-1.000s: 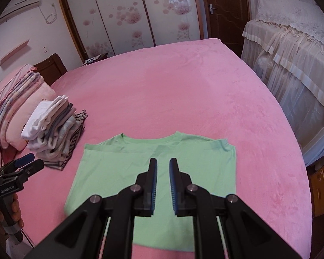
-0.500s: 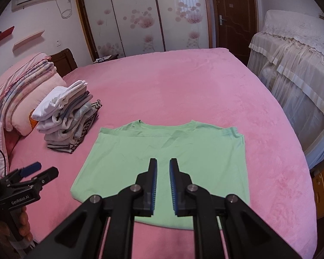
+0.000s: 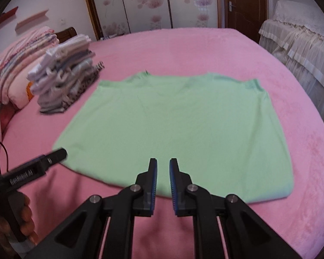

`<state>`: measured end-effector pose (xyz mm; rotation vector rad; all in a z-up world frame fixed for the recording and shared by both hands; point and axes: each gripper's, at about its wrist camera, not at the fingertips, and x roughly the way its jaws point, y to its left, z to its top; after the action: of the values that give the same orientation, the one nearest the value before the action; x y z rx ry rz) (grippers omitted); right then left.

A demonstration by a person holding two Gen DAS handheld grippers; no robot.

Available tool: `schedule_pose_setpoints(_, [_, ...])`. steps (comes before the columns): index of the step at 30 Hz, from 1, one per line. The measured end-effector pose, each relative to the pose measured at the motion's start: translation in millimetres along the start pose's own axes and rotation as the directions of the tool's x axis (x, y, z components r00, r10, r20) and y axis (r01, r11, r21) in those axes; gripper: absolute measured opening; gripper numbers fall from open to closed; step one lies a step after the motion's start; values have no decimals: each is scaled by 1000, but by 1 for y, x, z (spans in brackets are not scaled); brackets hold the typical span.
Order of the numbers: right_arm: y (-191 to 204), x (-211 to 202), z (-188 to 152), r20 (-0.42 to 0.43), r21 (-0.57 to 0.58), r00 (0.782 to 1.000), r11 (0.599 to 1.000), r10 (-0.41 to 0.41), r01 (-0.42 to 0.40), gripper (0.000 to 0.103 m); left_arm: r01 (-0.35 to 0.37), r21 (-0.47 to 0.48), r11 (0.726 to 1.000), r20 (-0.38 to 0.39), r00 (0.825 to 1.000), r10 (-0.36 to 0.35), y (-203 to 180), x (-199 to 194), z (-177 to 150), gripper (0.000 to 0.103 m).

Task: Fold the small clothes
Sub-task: 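Move the left tool to the edge of the folded shirt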

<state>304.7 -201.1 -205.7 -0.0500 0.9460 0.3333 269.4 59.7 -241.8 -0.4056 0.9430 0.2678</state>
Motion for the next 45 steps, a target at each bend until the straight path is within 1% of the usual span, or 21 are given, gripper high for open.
schedule_pose_setpoints(4, [-31,21,-15,-61,53,996,996,-62,65,11,-74,-21,997,-47,996,73,19,21,0,87])
schedule_pose_setpoints(6, [-55,23,-22,-76,103,993,990,-89,96,11,-100,-18,995,-50,994,99,27,24,0,87])
schedule_pose_setpoints(8, [-79,20,-28,-73,152,992,982,-105,115,8,-119,-12,993,-46,992,119,33,25,1,87])
schedule_pose_setpoints(10, [-104,11,-33,-69,188,988,971,-136,146,8,-127,-12,992,-45,991,126,40,26,1,87])
schedule_pose_setpoints(12, [-118,6,-37,-68,208,987,965,-146,158,7,-128,-12,992,-43,991,127,43,25,1,87])
schedule_pose_setpoints(13, [-126,3,-39,-68,218,987,963,-148,159,5,-131,-7,991,-43,991,131,44,25,0,87])
schedule_pose_setpoints(17, [-136,-1,-42,-72,222,985,960,-160,172,5,-142,15,990,-36,989,142,41,25,-1,87])
schedule_pose_setpoints(21, [-130,-3,-39,-71,211,983,961,-170,181,6,-140,2,990,-40,989,139,41,21,0,87])
schedule_pose_setpoints(25, [-120,-13,-32,-37,220,990,965,-137,142,6,-135,-10,991,-33,990,135,44,5,1,87])
schedule_pose_setpoints(29, [-102,-27,-25,9,184,993,976,-117,113,6,-123,-16,992,-16,992,122,46,-16,0,87])
schedule_pose_setpoints(34, [-73,-44,-11,67,140,996,989,-53,43,7,-52,-41,998,-5,999,52,41,-40,-2,87])
schedule_pose_setpoints(39, [-43,-57,4,116,90,993,996,-11,1,8,8,-61,998,-12,1000,-8,30,-48,-1,87])
schedule_pose_setpoints(43, [-19,-59,12,142,43,990,999,10,-17,9,66,-111,992,-24,997,-69,26,-40,-3,87])
schedule_pose_setpoints(45, [-9,-51,15,134,27,991,999,24,-27,9,99,-151,984,-53,993,-108,27,-26,-7,87])
